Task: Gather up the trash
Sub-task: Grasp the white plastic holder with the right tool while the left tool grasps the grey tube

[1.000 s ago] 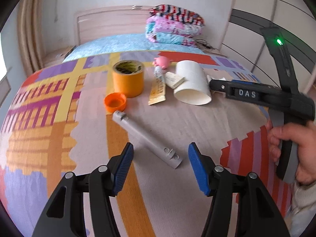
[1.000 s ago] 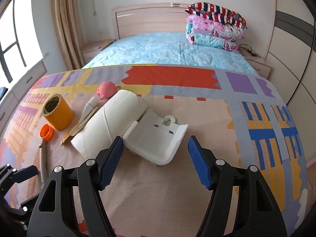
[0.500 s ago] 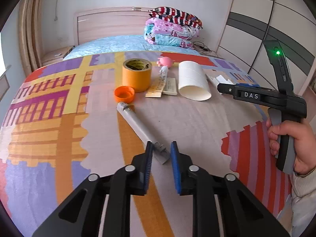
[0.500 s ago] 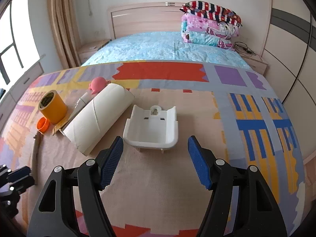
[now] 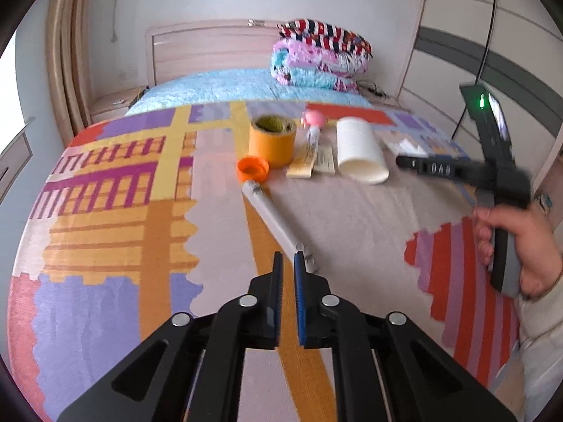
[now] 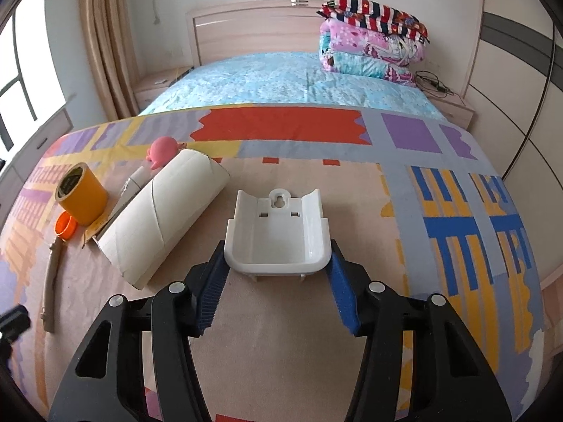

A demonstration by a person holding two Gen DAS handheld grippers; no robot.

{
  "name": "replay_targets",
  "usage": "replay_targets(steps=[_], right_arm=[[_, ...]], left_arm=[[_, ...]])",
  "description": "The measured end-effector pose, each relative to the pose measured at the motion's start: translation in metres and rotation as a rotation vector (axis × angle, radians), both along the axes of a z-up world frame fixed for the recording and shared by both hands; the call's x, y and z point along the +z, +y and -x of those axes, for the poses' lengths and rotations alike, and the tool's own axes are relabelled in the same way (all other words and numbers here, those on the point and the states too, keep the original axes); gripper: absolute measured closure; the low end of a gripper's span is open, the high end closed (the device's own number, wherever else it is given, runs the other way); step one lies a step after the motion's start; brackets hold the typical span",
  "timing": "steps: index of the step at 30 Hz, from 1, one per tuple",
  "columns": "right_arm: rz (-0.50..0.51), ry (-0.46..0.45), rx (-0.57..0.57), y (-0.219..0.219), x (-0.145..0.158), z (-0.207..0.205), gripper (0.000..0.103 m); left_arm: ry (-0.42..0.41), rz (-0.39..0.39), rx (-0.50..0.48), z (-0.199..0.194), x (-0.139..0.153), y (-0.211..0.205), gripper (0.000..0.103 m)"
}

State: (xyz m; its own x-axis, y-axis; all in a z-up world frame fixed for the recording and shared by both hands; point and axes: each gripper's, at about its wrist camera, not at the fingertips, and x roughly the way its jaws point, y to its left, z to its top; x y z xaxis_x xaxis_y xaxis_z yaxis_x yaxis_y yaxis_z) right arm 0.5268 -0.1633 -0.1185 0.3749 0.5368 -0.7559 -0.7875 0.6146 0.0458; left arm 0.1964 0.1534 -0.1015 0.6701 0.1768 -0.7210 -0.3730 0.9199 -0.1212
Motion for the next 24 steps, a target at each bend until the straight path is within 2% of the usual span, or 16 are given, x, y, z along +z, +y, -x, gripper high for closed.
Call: replay_targets(steps=[2,3,4,5,6,9,13,15,17,20,21,22,24], right_arm=[[-0.004,0.005,0.002,-0.001,0.0,0.0,0.048],[-0.006,0.007,0.002,-0.001,0.0,0.0,0.048],[-0.008,0.008,0.0,-0.002,0.0,0.0,0.048],[-0.008,0.007,-0.003,-0.003,0.0,0.0,0.048],[-0.009,0.007,-0.004,-0.003,0.0,0.0,0.048],[-0.011,0.012,-0.003,-0.004,-0.001,0.0,0.048],[0.003,0.0,-0.002,-0.001,-0.001,0.001,0.048],[0.023,-0.026,-0.009,0.002,-0.001,0.002,0.048],[0.031,-0.033,-0.014,0.004,-0.001,0.0,0.048],[0.022,-0.019,-0.022,0.003,-0.002,-0.005,0.049],[0.019,-0.016,-0.026,0.003,-0.002,-0.006,0.049],[0.014,-0.013,-0.028,0.002,-0.001,-0.007,0.049],[0.001,-0.008,-0.03,0.0,-0.001,-0.008,0.049]], left_arm=[[0.004,0.001,0.016,-0.005,0.003,0.001,0.095],[0.003,0.012,0.02,-0.007,0.004,0.002,0.088],[0.0,0.021,0.023,-0.008,0.004,0.003,0.069],[-0.012,0.031,0.031,-0.008,0.005,0.003,0.054],[-0.02,0.022,0.041,-0.009,0.006,0.002,0.033],[-0.02,0.013,0.032,-0.014,0.005,-0.001,0.033],[0.021,-0.017,0.032,-0.026,-0.002,-0.003,0.033],[0.059,-0.028,0.062,-0.034,-0.006,-0.001,0.033],[0.059,-0.021,0.062,-0.038,-0.006,0.0,0.033],[0.083,-0.051,0.058,-0.045,-0.009,-0.003,0.034],[0.096,-0.051,0.055,-0.047,-0.011,-0.002,0.04],[0.104,-0.045,0.056,-0.047,-0.013,-0.002,0.053],[0.118,-0.01,0.062,-0.048,-0.019,0.002,0.065]])
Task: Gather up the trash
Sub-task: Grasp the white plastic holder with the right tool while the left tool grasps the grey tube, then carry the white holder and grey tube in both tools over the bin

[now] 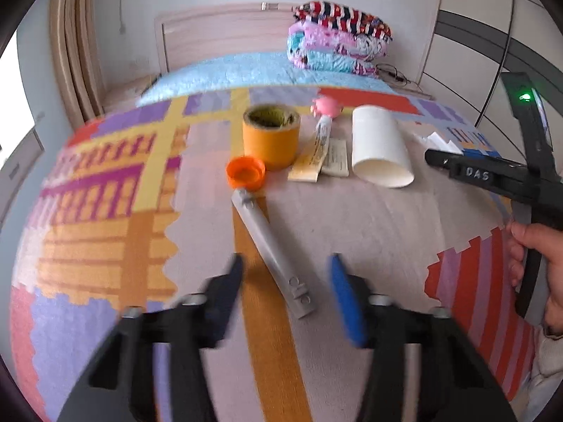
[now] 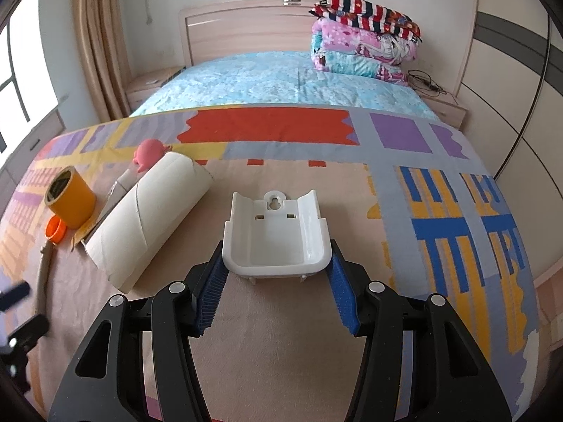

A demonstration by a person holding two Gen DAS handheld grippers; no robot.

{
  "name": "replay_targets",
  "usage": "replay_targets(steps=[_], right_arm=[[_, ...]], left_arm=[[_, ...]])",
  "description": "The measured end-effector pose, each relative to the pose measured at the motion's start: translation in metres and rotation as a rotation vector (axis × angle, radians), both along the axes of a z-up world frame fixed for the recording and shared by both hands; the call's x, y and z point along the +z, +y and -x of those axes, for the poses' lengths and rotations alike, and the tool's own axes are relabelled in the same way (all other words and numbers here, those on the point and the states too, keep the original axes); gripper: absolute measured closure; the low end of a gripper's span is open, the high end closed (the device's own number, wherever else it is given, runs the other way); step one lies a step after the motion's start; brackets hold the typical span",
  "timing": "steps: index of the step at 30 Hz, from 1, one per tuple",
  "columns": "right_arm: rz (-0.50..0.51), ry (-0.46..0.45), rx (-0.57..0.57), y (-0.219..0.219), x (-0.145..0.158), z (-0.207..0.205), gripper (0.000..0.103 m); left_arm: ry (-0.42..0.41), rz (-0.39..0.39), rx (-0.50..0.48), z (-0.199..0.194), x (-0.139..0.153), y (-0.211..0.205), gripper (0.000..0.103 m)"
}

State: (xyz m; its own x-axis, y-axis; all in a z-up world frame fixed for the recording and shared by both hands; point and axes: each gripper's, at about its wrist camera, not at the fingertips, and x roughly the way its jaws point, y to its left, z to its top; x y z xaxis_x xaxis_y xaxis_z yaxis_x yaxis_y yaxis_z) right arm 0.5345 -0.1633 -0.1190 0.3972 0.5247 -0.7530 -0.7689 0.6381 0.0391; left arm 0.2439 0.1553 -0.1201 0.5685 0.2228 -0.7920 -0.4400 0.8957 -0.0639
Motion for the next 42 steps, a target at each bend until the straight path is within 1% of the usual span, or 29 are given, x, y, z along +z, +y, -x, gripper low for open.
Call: replay_targets(steps=[1,2,3,4,6,7,8,16,24,37,40,42], right_arm=[[-0.007,0.002,0.0,-0.001,0.0,0.0,0.049],[-0.011,0.003,0.0,-0.001,0.001,0.0,0.049],[-0.016,0.003,0.002,-0.001,0.001,0.0,0.049],[-0.019,0.0,0.004,-0.002,0.002,0.001,0.049],[-0.032,-0.007,0.009,-0.004,0.004,0.003,0.049],[-0.041,0.002,0.011,-0.006,0.004,0.004,0.049],[-0.051,0.011,0.013,-0.008,0.005,0.005,0.049],[-0.09,-0.009,0.033,-0.028,0.023,0.023,0.049],[-0.151,-0.008,0.074,-0.06,0.045,0.056,0.049],[-0.203,-0.046,0.146,-0.11,0.074,0.108,0.049],[-0.204,-0.069,0.165,-0.121,0.079,0.124,0.049],[-0.204,-0.066,0.186,-0.13,0.08,0.133,0.049]], left_arm=[[0.003,-0.01,0.007,0.001,0.0,0.0,0.07],[0.005,-0.015,0.008,0.001,0.0,0.001,0.071],[0.003,-0.013,0.006,0.002,0.0,0.002,0.075],[0.0,-0.011,0.003,0.003,0.0,0.003,0.083],[-0.011,0.013,0.002,0.007,0.0,0.007,0.086],[-0.016,0.02,0.003,0.009,0.001,0.007,0.089],[-0.022,0.023,0.004,0.012,0.002,0.008,0.09],[-0.065,0.015,0.007,0.03,0.014,-0.001,0.091],[-0.108,0.004,-0.004,0.056,0.034,-0.016,0.091],[-0.163,-0.032,-0.081,0.096,0.058,-0.06,0.092],[-0.175,-0.036,-0.102,0.106,0.063,-0.071,0.092],[-0.182,-0.039,-0.119,0.113,0.067,-0.079,0.092]])
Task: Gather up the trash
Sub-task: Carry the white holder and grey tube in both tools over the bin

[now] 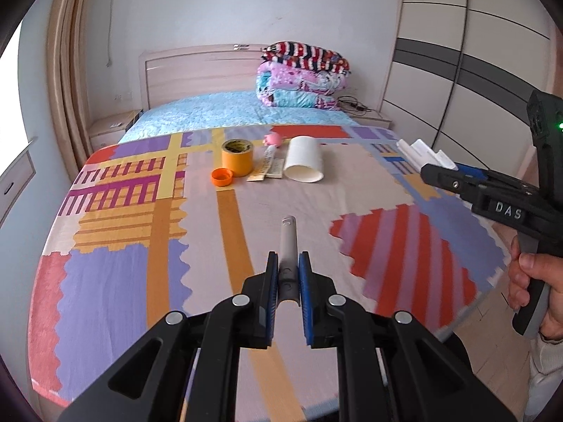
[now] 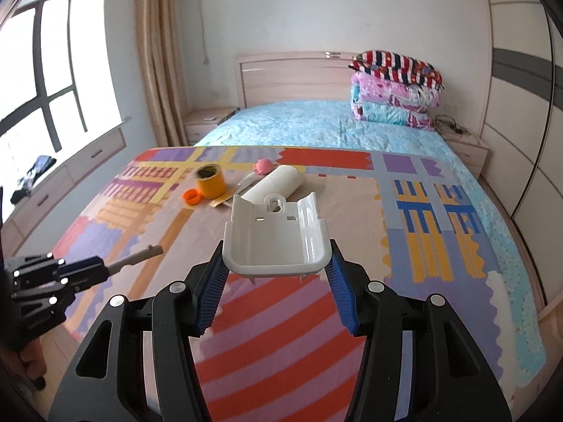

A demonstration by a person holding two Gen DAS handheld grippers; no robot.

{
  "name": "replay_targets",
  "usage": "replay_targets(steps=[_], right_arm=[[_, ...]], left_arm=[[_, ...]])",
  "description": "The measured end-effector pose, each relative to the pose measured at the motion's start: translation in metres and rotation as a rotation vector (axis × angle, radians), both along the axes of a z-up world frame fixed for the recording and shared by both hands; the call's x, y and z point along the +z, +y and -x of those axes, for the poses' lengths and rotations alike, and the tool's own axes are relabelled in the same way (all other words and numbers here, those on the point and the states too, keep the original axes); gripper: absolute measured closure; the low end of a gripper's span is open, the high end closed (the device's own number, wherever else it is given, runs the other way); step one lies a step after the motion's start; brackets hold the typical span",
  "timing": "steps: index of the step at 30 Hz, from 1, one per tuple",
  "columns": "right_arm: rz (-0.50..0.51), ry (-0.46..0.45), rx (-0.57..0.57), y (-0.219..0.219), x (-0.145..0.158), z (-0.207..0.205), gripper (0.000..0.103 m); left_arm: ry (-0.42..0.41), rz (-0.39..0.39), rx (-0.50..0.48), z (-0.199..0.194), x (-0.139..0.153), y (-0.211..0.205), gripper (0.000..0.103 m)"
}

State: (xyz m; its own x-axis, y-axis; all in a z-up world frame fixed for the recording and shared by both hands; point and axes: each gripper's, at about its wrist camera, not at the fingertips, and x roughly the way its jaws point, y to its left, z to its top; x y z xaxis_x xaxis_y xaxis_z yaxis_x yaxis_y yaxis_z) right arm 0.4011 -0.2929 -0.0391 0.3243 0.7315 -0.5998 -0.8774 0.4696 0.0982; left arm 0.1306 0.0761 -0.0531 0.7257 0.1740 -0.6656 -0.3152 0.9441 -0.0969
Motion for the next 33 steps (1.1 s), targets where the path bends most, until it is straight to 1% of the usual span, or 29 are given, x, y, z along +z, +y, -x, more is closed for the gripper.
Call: replay_targets(steps=[9,13,20,22,25,29,33], right_arm=[[0.02,-0.032,0.095,-0.04,0.002,0.051,0.049],[0.018,-0.007,0.133,-0.054,-0.003,0.067,0.049],[0.057,0.014,0.204,-0.073,-0.025,0.097,0.049],[0.067,0.028,0.223,-0.077,-0.032,0.106,0.049],[0.093,0.069,0.251,-0.085,-0.048,0.121,0.049],[0.145,0.088,0.293,-0.092,-0.062,0.141,0.049],[0.202,0.101,0.314,-0.097,-0.079,0.153,0.049]], left_arm=[[-0.006,-0.024,-0.095,0.034,0.007,-0.039,0.092],[-0.016,-0.011,-0.137,0.051,0.006,-0.052,0.092],[-0.009,0.03,-0.193,0.082,-0.003,-0.073,0.092],[-0.004,0.046,-0.221,0.089,-0.006,-0.08,0.092],[0.01,0.043,-0.245,0.097,-0.011,-0.089,0.092],[0.05,0.062,-0.274,0.105,-0.025,-0.097,0.092],[0.098,0.083,-0.287,0.108,-0.044,-0.1,0.092]])
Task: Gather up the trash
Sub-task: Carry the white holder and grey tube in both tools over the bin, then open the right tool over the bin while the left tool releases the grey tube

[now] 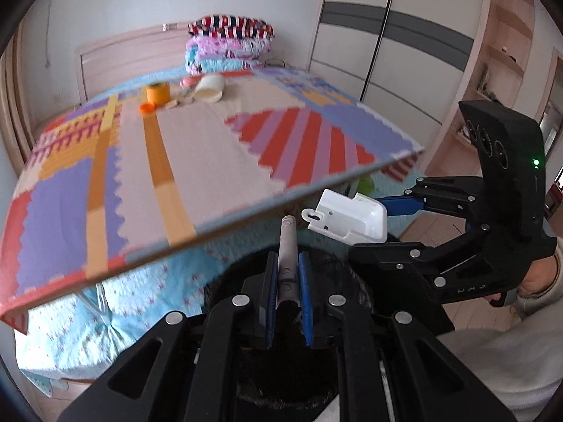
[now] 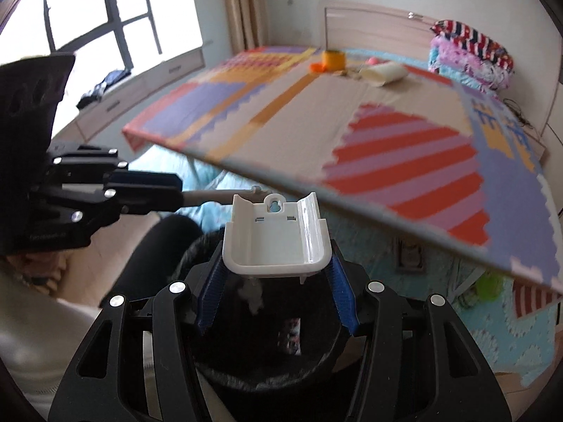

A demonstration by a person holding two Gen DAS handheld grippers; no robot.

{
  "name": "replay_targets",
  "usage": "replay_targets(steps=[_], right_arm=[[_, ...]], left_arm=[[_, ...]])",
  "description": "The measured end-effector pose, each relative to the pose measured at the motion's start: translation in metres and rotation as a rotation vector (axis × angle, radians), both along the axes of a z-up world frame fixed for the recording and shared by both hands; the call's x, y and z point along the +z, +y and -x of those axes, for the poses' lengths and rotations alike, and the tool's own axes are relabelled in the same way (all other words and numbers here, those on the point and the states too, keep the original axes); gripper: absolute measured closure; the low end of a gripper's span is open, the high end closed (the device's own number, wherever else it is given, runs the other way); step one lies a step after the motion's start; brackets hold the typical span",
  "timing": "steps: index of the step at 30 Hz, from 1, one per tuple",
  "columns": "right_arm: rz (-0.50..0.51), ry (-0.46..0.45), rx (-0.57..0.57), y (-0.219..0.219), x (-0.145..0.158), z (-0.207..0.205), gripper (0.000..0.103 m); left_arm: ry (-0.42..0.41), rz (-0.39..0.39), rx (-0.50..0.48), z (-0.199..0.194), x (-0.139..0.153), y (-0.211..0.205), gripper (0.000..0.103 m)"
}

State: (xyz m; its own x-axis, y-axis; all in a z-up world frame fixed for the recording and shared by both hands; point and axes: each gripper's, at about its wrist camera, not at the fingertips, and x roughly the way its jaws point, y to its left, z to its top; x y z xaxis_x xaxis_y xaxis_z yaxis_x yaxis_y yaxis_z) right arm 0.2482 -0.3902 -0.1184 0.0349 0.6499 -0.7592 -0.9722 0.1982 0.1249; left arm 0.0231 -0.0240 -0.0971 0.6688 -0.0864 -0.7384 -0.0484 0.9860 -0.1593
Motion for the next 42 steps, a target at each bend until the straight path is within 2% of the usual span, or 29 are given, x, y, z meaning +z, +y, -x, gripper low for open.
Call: replay_targets(steps=[5,7,11,17,19,22,29,36,39,41,42], right_arm=[[0.066,0.053,0.02,0.001,-0.035,0.002,0.049],[0.095,0.067,0.02,0.002,-0.049,0.002,0.049],[0.155,0.081,0.029,0.005,-0.077,0.004,0.049],[0.244,0.097,0.031,0.009,-0.113,0.002,0.049],[0.265,0.105,0.034,0.011,-0.121,0.002,0.049],[0.283,0.155,0.041,0.012,-0.132,0.001,0.049],[0.303,0.085,0.058,0.013,-0.135,0.011,0.049],[0.312,0.074,0.054,0.014,-0.134,0.013,0.049],[0.312,0.075,0.053,0.014,-0.135,0.012,0.043],[0.313,0.075,0.047,0.015,-0.134,0.011,0.043],[0.311,0.077,0.045,0.014,-0.133,0.011,0.043]], left_arm=[[0.094,0.013,-0.015,-0.003,-0.038,-0.003,0.092],[0.154,0.004,-0.02,-0.008,-0.063,-0.003,0.092],[0.236,0.036,-0.011,-0.013,-0.102,0.004,0.092],[0.29,0.087,0.012,-0.016,-0.134,0.014,0.092],[0.303,0.088,0.014,-0.017,-0.138,0.014,0.092],[0.33,0.048,0.017,-0.018,-0.146,0.009,0.092],[0.36,0.056,0.019,-0.019,-0.156,0.008,0.092],[0.354,0.052,0.028,-0.021,-0.155,0.008,0.091],[0.354,0.048,0.03,-0.022,-0.155,0.008,0.086],[0.347,0.049,0.034,-0.021,-0.153,0.008,0.078],[0.338,0.048,0.035,-0.02,-0.151,0.008,0.071]])
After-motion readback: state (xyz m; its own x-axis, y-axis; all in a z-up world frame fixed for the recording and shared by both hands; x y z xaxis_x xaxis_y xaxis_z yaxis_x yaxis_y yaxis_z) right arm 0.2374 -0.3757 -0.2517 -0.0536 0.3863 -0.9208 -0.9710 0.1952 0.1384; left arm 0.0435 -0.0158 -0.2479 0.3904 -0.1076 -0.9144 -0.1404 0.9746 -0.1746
